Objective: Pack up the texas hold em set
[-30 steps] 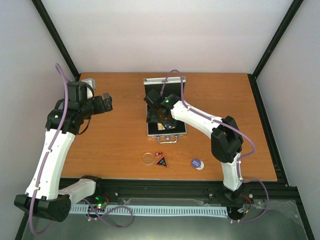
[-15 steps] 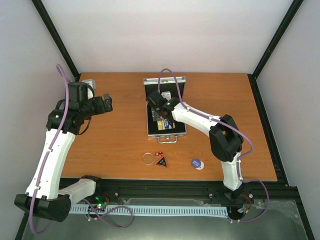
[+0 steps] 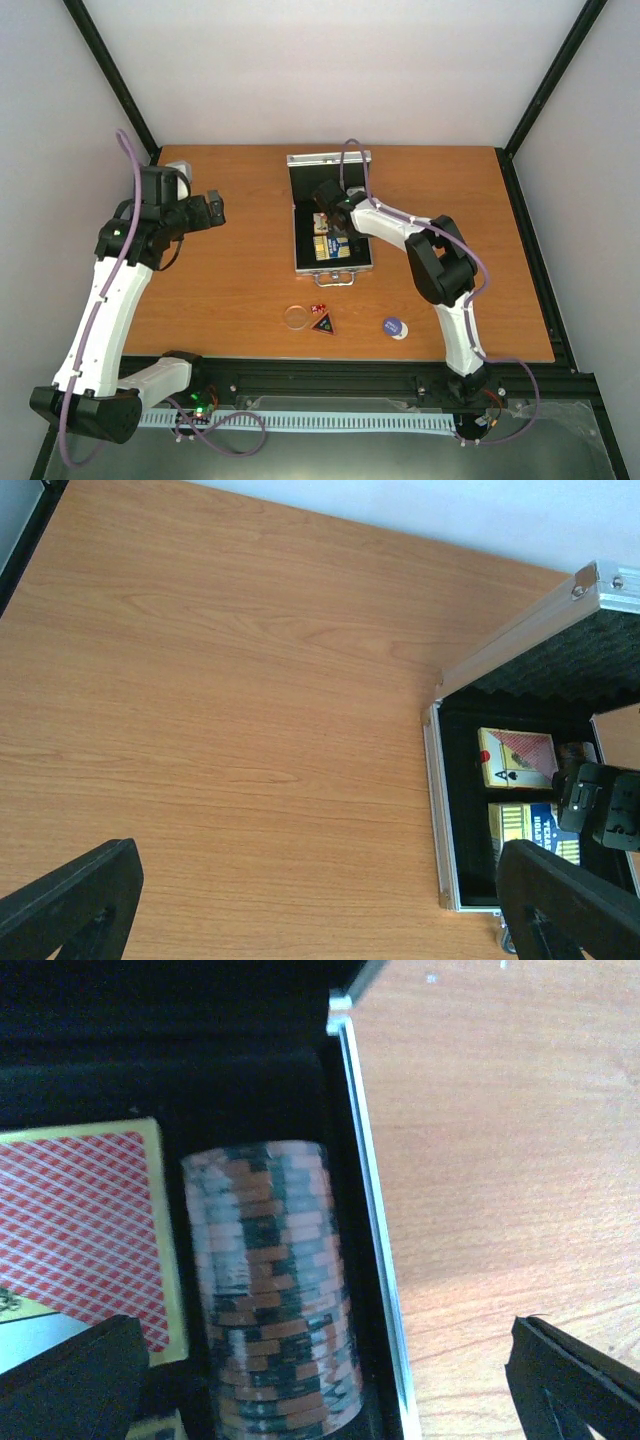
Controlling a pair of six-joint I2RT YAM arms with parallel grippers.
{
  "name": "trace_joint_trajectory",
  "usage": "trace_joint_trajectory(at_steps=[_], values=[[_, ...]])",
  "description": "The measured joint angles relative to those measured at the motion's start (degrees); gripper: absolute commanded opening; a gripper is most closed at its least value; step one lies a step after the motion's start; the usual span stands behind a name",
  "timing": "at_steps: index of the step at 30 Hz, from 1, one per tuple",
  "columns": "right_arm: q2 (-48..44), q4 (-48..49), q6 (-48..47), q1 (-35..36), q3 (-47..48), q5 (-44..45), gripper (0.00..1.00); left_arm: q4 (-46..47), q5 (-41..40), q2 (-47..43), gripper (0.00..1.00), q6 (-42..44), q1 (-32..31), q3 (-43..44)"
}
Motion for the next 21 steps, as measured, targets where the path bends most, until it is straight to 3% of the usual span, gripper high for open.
trace_joint_trajectory(at_steps=[12, 21], values=[[-6.7, 7.8, 3.5, -0.2, -14.9, -2.8, 1.00, 0.1, 0.0, 0.8, 1.00, 0.0, 0.0, -0.9], [-8.9, 8.6, 1.3, 0.0, -17.2, -3.3, 1.00, 0.2, 0.0, 0.8, 1.00, 0.0, 0.0, -2.5]])
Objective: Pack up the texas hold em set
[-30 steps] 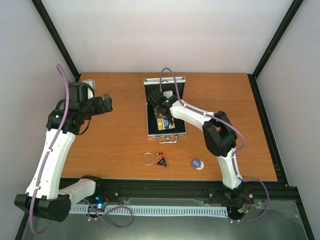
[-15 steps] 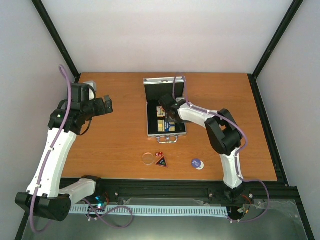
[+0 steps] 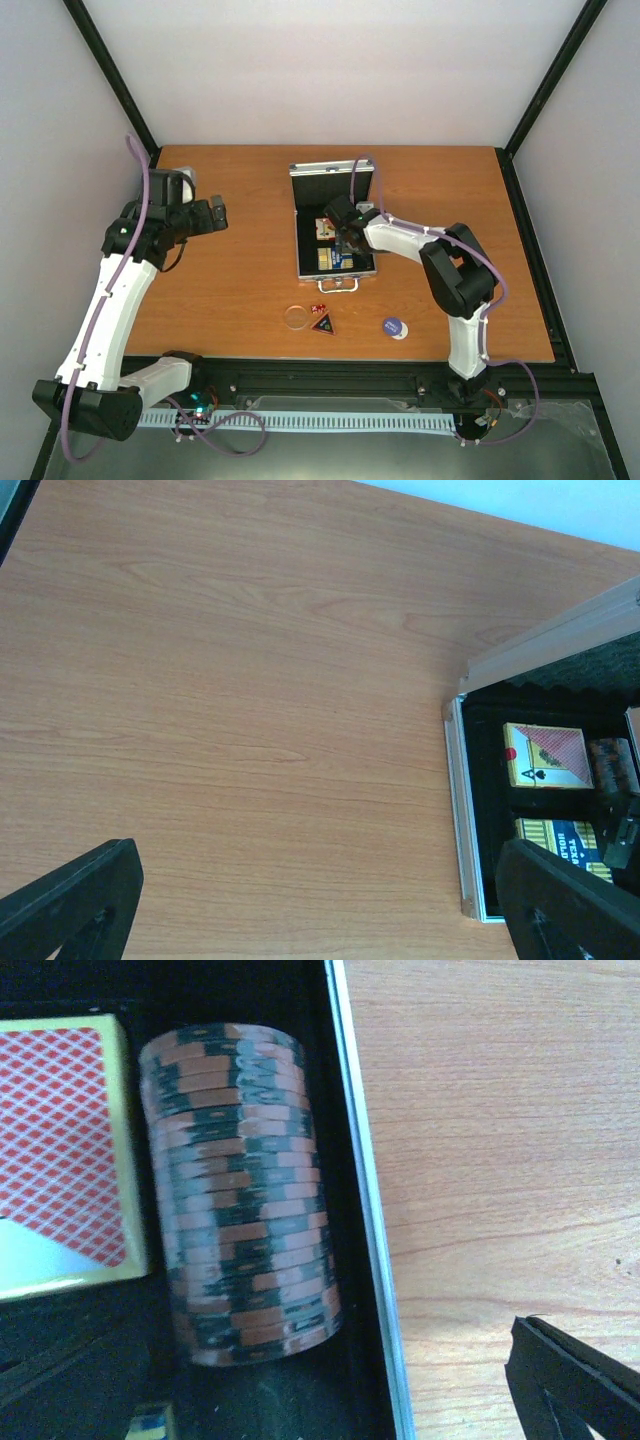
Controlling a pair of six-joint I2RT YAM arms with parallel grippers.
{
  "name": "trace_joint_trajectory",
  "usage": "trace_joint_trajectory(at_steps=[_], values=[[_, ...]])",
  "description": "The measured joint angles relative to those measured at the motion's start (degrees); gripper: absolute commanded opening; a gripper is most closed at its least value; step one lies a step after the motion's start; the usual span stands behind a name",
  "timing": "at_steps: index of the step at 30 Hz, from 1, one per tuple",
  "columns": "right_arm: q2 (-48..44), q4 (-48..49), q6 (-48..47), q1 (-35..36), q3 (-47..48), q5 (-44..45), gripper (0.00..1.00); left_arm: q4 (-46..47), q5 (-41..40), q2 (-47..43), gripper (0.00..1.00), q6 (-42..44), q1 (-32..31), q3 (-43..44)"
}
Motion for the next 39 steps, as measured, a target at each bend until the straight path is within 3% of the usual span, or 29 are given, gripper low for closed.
trace_joint_trajectory(at_steps=[15, 25, 33, 39], values=[[-4.1, -2.3, -8.1, 0.0, 7.9, -8.6, 1.00, 0.2, -0.3, 0.0, 1.00, 0.0, 0.0, -0.7], [-12.8, -13.8, -11.1, 5.6, 7.1, -12.9, 0.95, 0.2, -1.1, 2.3, 1.00, 0.0, 0.0, -0.7], [-16.6, -19.1, -8.5, 19.8, 3.8, -20.0, 0.69, 0.0, -1.7, 2.8, 1.00, 0.7, 0.0, -0.7], [-14.3, -19.9, -8.6, 24.3, -0.9, -25.0, 0.56, 0.0, -1.6, 3.9, 1.00, 1.2, 0.0, -0.7]])
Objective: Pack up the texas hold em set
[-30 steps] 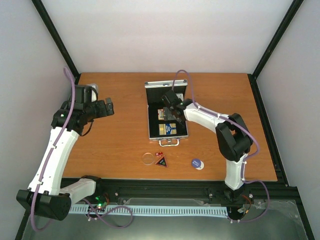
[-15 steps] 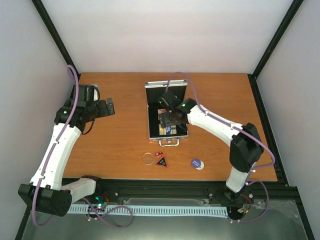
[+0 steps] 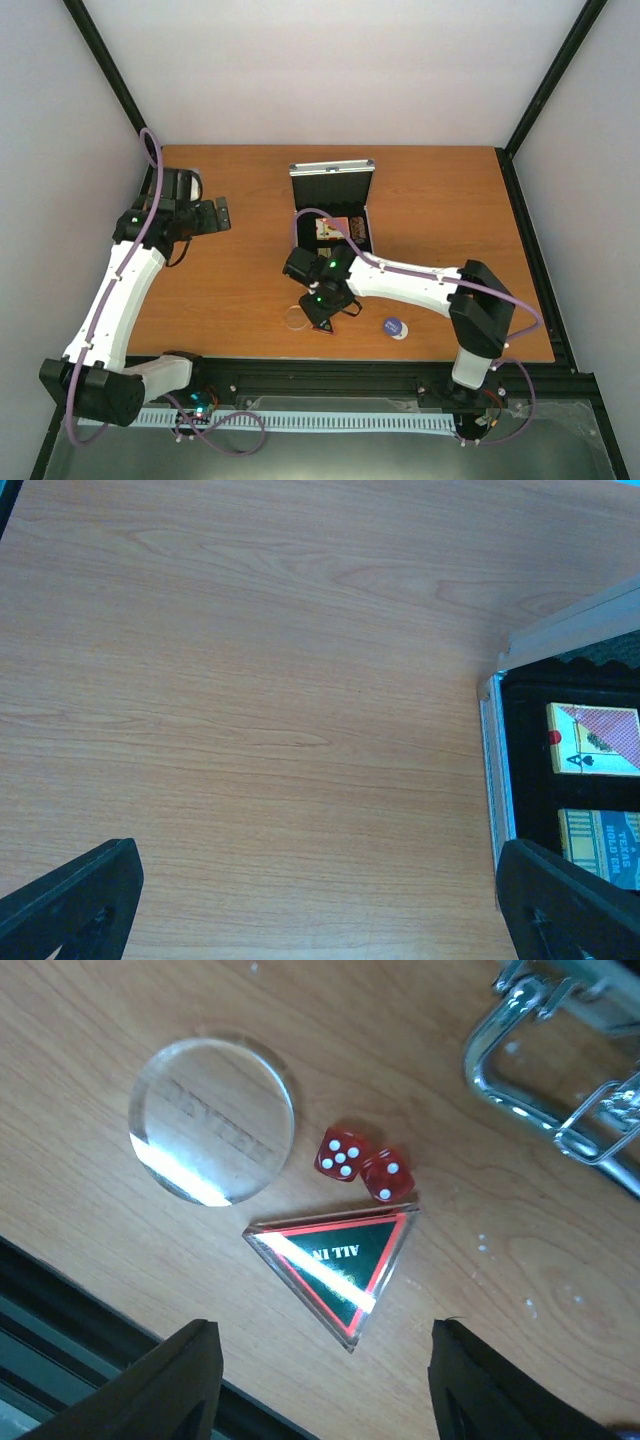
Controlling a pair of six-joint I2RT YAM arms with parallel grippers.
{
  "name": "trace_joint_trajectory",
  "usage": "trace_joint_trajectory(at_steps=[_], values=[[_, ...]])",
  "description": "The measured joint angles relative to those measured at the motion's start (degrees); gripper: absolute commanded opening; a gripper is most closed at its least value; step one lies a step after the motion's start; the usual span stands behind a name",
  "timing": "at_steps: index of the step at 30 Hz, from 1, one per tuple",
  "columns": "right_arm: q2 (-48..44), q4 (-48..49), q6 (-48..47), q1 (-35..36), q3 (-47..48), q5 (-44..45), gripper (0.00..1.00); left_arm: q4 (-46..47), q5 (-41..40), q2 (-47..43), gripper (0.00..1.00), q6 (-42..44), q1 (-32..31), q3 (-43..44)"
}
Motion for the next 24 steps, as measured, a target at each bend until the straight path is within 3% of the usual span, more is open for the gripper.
trace_joint_trajectory(at_steps=[9, 24], values=[[5.7, 1.4, -2.5, 0.2, 0.9, -0.3, 0.42, 0.0, 0.4, 1.0, 1.00, 0.1, 0.0, 0.0], [8.8, 3.8, -5.9, -4.0, 0.6, 0.3, 0.42, 0.0, 0.3, 1.2, 1.00, 0.2, 0.0, 0.0]])
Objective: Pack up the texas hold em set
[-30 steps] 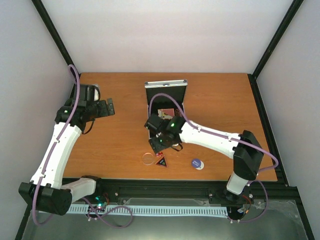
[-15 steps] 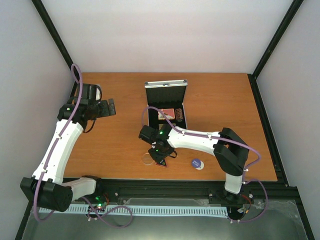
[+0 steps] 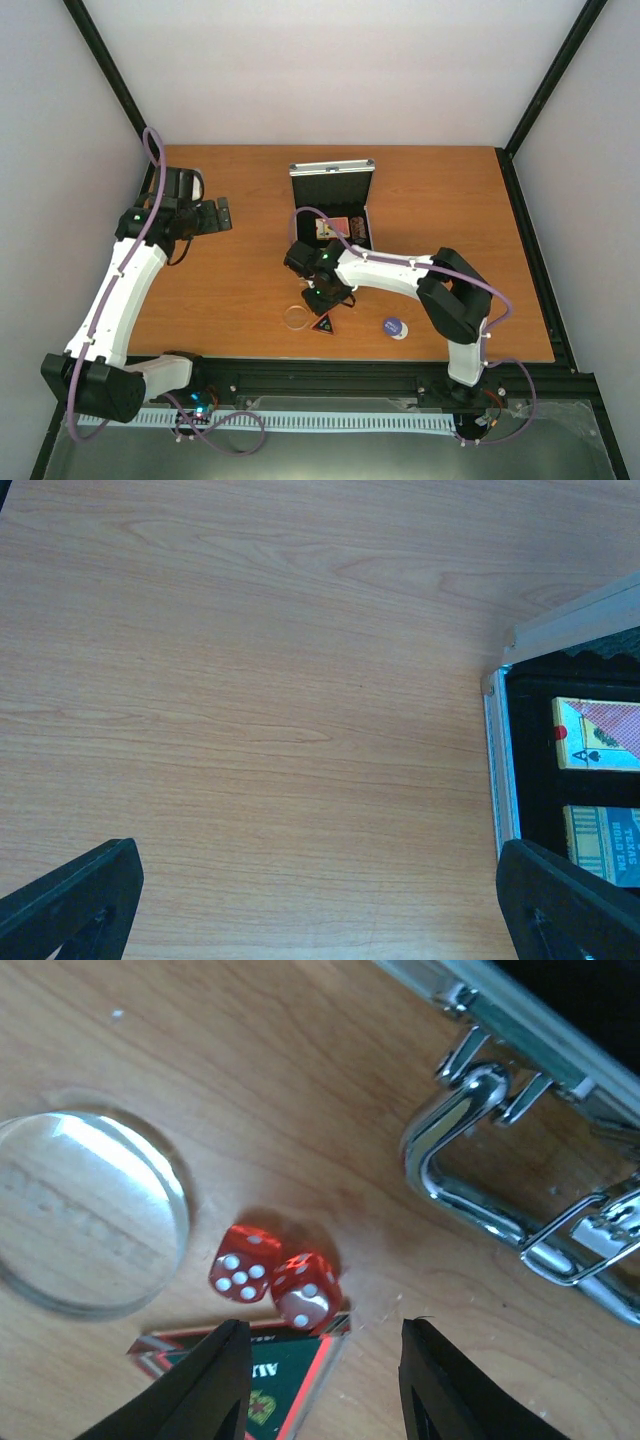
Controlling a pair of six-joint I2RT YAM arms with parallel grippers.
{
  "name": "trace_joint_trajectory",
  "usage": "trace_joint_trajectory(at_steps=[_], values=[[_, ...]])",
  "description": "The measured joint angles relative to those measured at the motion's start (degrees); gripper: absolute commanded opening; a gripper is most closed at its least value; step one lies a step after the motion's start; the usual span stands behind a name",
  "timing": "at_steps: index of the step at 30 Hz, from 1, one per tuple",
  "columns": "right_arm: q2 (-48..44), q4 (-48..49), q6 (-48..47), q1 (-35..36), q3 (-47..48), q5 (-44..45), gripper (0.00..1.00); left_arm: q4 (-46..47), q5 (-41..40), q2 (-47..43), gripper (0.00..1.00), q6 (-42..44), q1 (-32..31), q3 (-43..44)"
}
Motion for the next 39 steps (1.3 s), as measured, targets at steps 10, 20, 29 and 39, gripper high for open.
trace_joint_trajectory(at_steps=[10, 20, 29, 39], values=[[0.7, 1.2, -2.4, -1.2, -0.3, -1.9, 0.40, 0.0, -0.2, 0.9, 1.00, 0.1, 0.0, 0.0], [0.7, 1.9, -3.7, -1.2, -3.0, -4.9, 0.40, 0.0, -1.0, 1.0, 1.00, 0.1, 0.0, 0.0], [1.0, 2.4, -5.4, -1.4, -3.0, -3.5, 0.40, 0.0, -1.1, 1.2, 1.00, 0.1, 0.0, 0.0], [2.4, 2.8, -6.7, -1.6, -1.5, -3.5, 0.31, -0.1, -1.4, 1.3, 1.00, 0.2, 0.0, 0.0]])
